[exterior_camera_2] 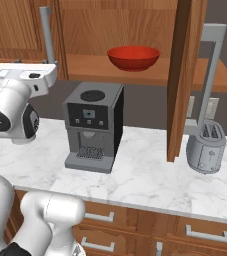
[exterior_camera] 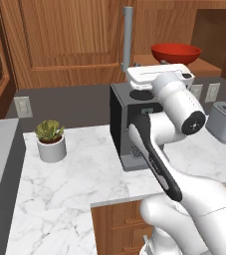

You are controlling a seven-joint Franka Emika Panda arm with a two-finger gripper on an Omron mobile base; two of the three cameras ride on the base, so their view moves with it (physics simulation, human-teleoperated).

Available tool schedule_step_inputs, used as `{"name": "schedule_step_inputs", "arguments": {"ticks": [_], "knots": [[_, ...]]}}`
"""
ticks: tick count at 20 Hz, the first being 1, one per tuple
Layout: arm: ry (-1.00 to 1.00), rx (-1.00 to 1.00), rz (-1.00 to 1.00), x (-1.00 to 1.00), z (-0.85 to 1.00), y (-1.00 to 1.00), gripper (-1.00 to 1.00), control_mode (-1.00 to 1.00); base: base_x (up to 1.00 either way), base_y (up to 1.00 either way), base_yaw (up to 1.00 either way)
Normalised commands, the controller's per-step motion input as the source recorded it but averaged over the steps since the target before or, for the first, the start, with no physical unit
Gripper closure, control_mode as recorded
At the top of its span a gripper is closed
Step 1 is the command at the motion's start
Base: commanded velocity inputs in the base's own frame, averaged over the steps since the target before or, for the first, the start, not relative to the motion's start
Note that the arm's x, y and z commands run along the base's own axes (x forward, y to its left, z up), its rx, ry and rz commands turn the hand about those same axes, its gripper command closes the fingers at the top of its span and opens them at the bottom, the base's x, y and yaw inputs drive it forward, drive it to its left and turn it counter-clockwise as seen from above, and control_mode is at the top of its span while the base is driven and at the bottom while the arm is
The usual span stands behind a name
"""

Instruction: Move the bowls from the cabinet to the plates on the dining table.

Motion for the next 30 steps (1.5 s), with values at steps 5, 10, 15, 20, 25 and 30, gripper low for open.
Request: {"name": "schedule_step_inputs", "arguments": {"ticks": [5, 10, 15, 20, 25, 30], "knots": [[0.0, 0.0, 0.0, 0.34, -0.01, 0.11, -1.0, -1.0, 0.0, 0.0, 0.0], [0.01, 0.0, 0.0, 0.27, 0.0, 0.01, -1.0, -1.0, 0.0, 0.0, 0.0], [0.0, 0.0, 0.0, 0.28, 0.0, 0.0, -1.0, -1.0, 0.0, 0.0, 0.0], [0.0, 0.0, 0.0, 0.3, -0.01, 0.08, -1.0, -1.0, 0.0, 0.0, 0.0], [0.0, 0.0, 0.0, 0.27, -0.01, 0.03, -1.0, -1.0, 0.0, 0.0, 0.0], [0.0, 0.0, 0.0, 0.26, 0.0, 0.01, -1.0, -1.0, 0.0, 0.0, 0.0]]}}
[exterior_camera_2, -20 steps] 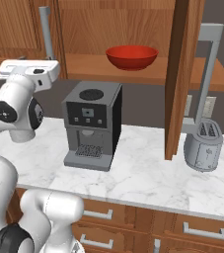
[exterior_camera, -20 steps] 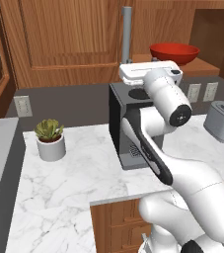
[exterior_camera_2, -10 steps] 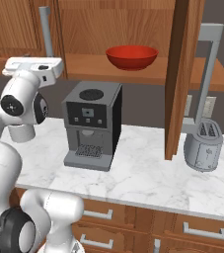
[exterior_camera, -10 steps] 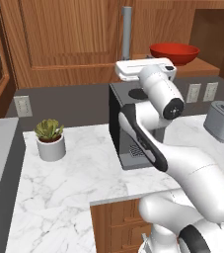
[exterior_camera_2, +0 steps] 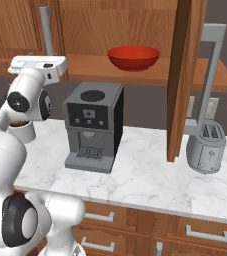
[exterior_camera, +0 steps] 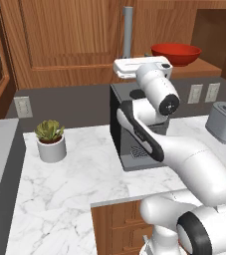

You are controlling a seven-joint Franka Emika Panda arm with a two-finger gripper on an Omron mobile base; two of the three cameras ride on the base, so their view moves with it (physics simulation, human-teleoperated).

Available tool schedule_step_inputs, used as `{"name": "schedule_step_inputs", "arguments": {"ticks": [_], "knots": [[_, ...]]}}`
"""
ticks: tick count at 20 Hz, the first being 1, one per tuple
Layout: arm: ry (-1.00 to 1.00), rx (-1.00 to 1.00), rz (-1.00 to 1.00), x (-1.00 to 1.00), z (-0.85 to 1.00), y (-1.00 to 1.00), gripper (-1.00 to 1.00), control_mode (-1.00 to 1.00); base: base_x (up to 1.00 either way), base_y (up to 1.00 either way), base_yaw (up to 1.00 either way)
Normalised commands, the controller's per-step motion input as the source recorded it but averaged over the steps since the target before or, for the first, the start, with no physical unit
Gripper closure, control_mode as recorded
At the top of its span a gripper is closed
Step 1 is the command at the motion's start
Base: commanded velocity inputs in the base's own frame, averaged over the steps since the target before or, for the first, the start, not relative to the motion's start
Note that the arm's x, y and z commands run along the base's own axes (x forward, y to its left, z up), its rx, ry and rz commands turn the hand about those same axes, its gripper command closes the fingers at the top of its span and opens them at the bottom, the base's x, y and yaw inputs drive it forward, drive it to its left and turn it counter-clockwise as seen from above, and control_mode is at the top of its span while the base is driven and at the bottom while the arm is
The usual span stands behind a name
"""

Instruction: Move the bowls from the cabinet to the plates on the dining table.

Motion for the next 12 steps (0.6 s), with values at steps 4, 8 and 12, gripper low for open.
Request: {"name": "schedule_step_inputs", "arguments": {"ticks": [4, 8, 12], "knots": [[0.0, 0.0, 0.0, 0.25, -0.01, 0.05, -1.0, -1.0, 0.0, 0.0, 0.0], [0.0, 0.0, -0.01, 0.26, -0.03, 0.09, -1.0, -1.0, 0.0, 0.0, 0.0], [0.0, 0.0, -0.02, 0.28, -0.03, 0.14, -1.0, -1.0, 0.0, 0.0, 0.0]]}}
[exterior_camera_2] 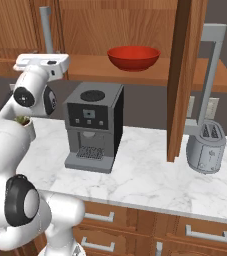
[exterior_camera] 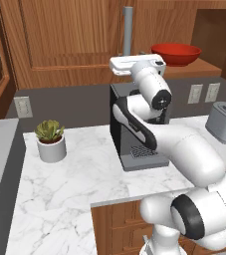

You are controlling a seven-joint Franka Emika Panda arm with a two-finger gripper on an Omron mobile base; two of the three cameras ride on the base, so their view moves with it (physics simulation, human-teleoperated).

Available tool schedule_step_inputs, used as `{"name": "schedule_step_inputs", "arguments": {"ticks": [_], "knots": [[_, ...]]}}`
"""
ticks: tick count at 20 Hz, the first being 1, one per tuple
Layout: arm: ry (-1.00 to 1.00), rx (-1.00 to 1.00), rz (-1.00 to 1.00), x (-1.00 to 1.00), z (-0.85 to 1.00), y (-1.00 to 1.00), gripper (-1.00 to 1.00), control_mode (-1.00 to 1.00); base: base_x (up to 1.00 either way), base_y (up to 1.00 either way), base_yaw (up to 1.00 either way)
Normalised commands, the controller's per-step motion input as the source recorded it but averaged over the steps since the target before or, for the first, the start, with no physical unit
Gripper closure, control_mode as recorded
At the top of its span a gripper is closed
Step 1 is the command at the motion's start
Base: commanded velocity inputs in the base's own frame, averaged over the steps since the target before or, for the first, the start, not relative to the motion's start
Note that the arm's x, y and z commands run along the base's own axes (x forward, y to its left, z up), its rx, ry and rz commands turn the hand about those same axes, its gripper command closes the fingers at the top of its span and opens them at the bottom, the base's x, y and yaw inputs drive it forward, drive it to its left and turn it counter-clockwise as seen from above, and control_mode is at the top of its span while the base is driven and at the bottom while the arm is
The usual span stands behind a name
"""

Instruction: Move the bowls from the cabinet to the plates on the dining table.

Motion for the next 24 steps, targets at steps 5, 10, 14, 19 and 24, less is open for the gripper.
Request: {"name": "schedule_step_inputs", "arguments": {"ticks": [5, 10, 14, 19, 24], "knots": [[0.0, 0.0, -0.03, 0.25, -0.03, 0.1, -1.0, -1.0, 0.0, 0.0, 0.0], [-0.01, 0.0, -0.03, 0.21, -0.04, 0.12, 1.0, -1.0, 0.0, 0.0, 0.0], [0.0, 0.0, -0.04, 0.22, -0.04, 0.11, 1.0, -1.0, 0.0, 0.0, 0.0], [0.0, 0.0, -0.03, 0.25, -0.05, 0.12, 1.0, -1.0, 0.0, 0.0, 0.0], [0.01, 0.0, -0.02, 0.27, -0.04, 0.08, 1.0, -1.0, 0.0, 0.0, 0.0]]}}
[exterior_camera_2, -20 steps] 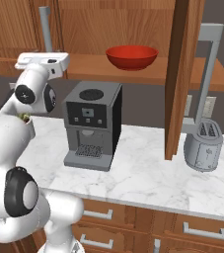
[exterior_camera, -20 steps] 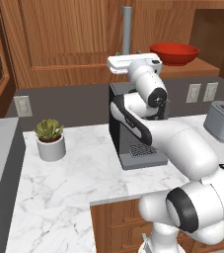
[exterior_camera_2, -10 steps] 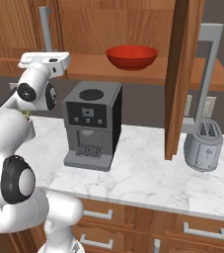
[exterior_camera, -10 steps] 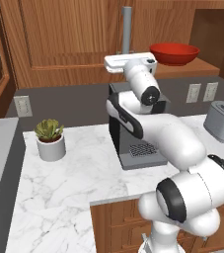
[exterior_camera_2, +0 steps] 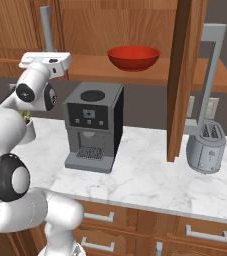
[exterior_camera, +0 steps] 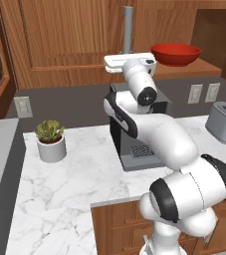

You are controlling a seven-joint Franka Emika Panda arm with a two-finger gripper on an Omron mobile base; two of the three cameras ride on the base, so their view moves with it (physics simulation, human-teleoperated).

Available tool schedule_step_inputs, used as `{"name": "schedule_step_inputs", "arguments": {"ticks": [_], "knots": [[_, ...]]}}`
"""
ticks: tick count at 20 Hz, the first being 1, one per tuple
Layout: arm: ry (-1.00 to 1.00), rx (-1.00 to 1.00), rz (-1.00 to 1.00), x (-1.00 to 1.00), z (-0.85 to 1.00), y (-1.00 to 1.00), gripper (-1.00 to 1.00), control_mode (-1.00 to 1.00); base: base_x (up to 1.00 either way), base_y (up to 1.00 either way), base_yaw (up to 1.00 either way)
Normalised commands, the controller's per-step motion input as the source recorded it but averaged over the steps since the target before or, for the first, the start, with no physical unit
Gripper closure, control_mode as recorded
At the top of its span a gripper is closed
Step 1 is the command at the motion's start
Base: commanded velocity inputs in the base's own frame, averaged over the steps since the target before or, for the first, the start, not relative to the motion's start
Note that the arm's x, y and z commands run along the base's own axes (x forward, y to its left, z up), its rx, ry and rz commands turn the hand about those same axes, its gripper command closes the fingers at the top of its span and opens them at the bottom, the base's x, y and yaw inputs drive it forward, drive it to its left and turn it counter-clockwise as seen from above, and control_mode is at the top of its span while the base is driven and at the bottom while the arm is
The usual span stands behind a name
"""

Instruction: Move the bowls from the cabinet to the plates on the dining table.

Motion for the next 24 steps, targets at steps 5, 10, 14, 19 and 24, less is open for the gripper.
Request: {"name": "schedule_step_inputs", "arguments": {"ticks": [5, 10, 14, 19, 24], "knots": [[0.09, 0.05, 0.01, -0.19, 0.09, 0.22, 1.0, -1.0, 0.0, 0.0, 0.0], [0.16, 0.03, 0.02, -0.35, 0.13, 0.38, 1.0, -1.0, 0.0, 0.0, 0.0], [0.16, 0.02, 0.03, -0.35, 0.11, 0.39, 1.0, -1.0, 0.0, 0.0, 0.0], [0.13, 0.0, 0.02, -0.35, 0.02, 0.46, 1.0, -1.0, 0.0, 0.0, 0.0], [0.04, 0.01, 0.02, -0.29, -0.01, 0.53, 1.0, -1.0, 0.0, 0.0, 0.0]]}}
